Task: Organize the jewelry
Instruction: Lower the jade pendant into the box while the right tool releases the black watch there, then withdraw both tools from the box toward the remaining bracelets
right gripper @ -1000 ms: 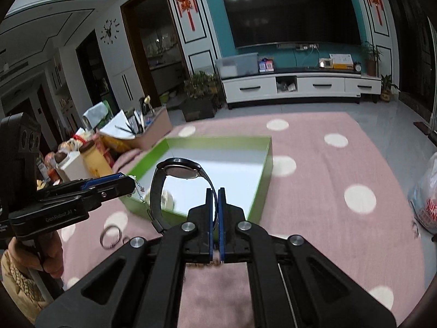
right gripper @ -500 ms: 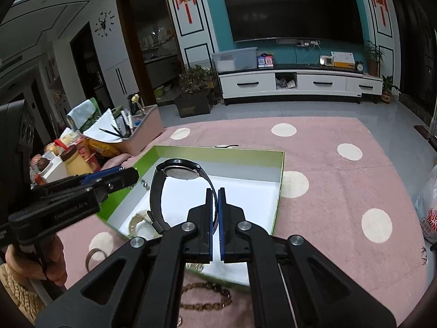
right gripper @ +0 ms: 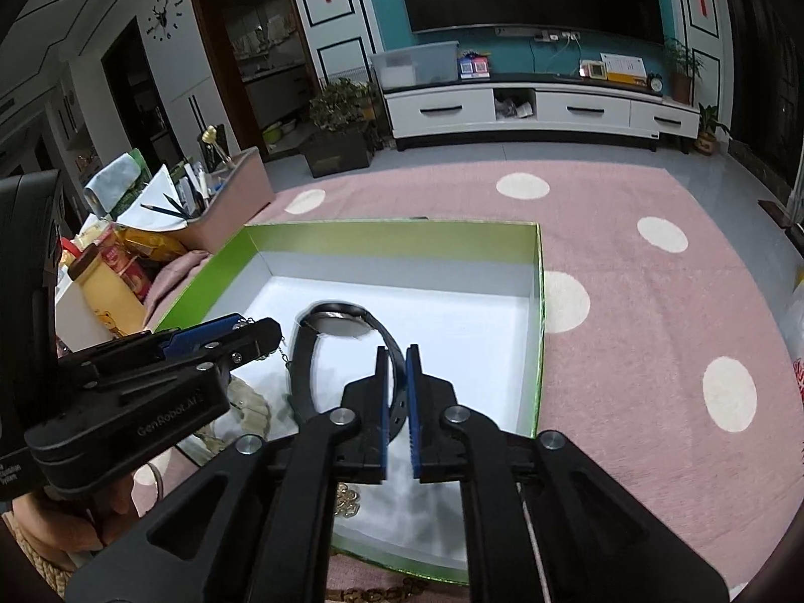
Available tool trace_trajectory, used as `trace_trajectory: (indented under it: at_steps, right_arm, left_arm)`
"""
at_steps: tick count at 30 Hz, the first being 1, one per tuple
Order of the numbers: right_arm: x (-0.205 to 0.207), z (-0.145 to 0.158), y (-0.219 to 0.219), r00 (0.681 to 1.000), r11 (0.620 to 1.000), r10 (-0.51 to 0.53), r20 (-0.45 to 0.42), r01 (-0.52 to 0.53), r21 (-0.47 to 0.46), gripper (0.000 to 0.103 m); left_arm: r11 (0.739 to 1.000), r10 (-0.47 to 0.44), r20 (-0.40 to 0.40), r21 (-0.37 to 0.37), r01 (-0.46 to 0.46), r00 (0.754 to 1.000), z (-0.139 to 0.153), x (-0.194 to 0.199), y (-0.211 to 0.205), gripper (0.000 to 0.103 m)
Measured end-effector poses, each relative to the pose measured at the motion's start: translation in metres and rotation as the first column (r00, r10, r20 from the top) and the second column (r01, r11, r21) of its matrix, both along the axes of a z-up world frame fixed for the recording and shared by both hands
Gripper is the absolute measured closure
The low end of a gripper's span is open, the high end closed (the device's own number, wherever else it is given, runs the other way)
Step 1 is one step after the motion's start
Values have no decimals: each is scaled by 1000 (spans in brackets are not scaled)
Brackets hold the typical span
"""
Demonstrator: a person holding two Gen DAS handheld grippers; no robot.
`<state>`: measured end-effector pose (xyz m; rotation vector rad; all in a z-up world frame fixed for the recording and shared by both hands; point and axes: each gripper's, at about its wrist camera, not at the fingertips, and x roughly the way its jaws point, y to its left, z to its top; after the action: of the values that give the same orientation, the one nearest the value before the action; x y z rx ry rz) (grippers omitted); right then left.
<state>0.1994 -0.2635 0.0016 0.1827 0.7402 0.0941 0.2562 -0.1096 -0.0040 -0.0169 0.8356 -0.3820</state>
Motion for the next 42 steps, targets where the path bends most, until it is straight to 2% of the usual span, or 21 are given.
trace_trajectory:
  at_steps: [4, 5, 7, 9, 10, 12, 14, 16, 18, 21, 23, 30, 42]
  right_arm:
    - [-2, 2, -3, 1000, 1000, -11, 6, 11, 3, 88]
    - [-4, 3, -4, 1000, 1000, -14, 9, 14, 4, 86]
    - [-7, 6, -7, 1000, 1000, -18, 22, 18, 11, 77]
    - [-11, 11, -9, 999, 1000, -26, 37, 25, 16, 72]
    - [-13, 13, -10, 999, 999, -29, 43, 28, 18, 71]
    - [-18, 17, -13, 998, 999, -35, 57, 34, 22, 69]
    - [-23, 20, -15, 997, 999, -42, 69, 41, 27, 61]
    - [-30, 23, -19, 995, 998, -56, 82, 54, 37, 54]
    - [-35, 26, -21, 994, 997, -61, 89, 58, 43, 53]
    - [-45, 29, -26, 992, 996, -74, 100, 70, 50, 39]
    - [-53, 29, -28, 992, 996, -75, 99, 70, 57, 38]
    - [-75, 21, -23, 996, 998, -42, 74, 39, 45, 37]
    - [-108, 5, 8, 997, 998, 67, 31, -67, 9, 37]
  left_arm:
    - [1000, -4, 1, 4, 4, 1000, 0, -2, -2, 69]
    - [1000, -1, 6, 5, 1, 1000, 2, -3, -2, 63]
    - [1000, -1, 11, 0, 1, 1000, 5, -5, -2, 53]
    - [1000, 0, 22, -2, 0, 1000, 10, -8, -1, 46]
    - [1000, 2, 29, -2, -2, 1000, 12, -10, 0, 38]
    - [1000, 2, 42, -8, -2, 999, 17, -13, 2, 35]
    - [1000, 9, 47, -10, -8, 999, 21, -16, 6, 22]
    - [1000, 14, 50, -17, -13, 999, 24, -20, 11, 20]
    - [1000, 19, 53, -12, -18, 998, 28, -23, 13, 14]
    - [1000, 31, 62, -3, -31, 998, 32, -29, 20, 10]
    - [999, 37, 63, -4, -36, 997, 35, -33, 26, 4]
    - [998, 57, 58, -36, -55, 997, 42, -48, 49, 2]
    - [999, 39, 28, -21, -39, 999, 30, -93, 80, 2]
